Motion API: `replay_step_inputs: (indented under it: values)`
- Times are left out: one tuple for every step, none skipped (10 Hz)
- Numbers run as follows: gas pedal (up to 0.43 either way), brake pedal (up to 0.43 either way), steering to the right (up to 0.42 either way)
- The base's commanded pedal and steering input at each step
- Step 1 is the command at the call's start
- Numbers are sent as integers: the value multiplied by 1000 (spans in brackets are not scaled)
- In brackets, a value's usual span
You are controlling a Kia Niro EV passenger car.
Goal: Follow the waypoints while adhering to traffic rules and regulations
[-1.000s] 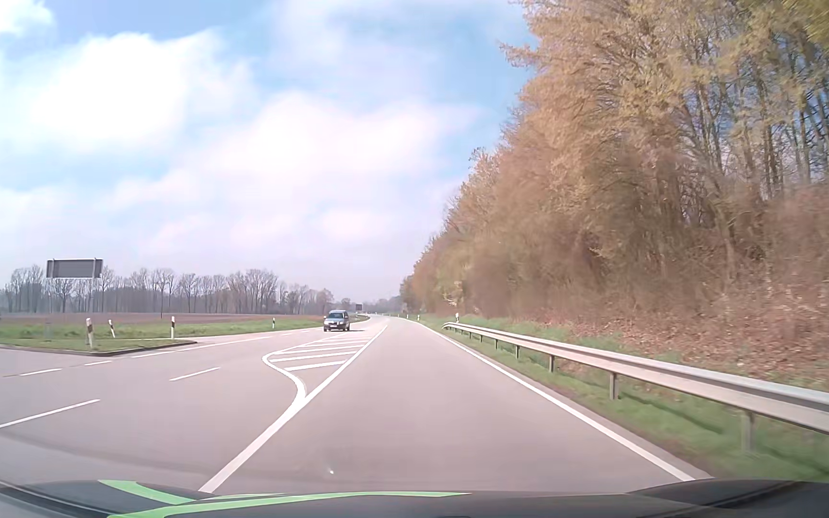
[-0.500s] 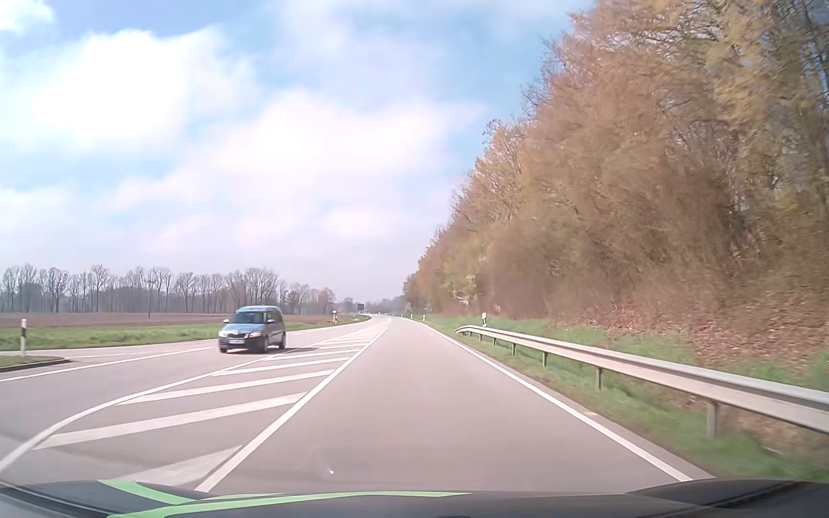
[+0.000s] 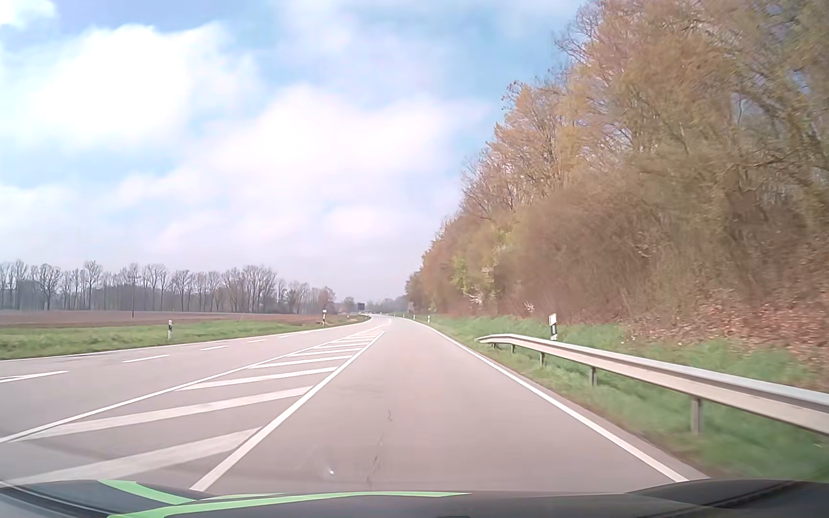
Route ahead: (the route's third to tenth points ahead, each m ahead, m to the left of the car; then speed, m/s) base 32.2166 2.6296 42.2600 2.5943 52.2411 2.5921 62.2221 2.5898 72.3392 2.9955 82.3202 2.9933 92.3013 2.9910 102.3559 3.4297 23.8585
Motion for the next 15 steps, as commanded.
replay_step_inputs:
  values:
    - [488,0,0]
    - [488,0,1]
    - [488,0,0]
    - [488,0,0]
    - [488,0,0]
    - [488,0,0]
    - [488,0,0]
    - [488,0,0]
    - [488,0,0]
    - [480,0,0]
    - [480,0,0]
    - [469,0,0]
    - [469,0,0]
    - [461,0,0]
    - [461,0,0]
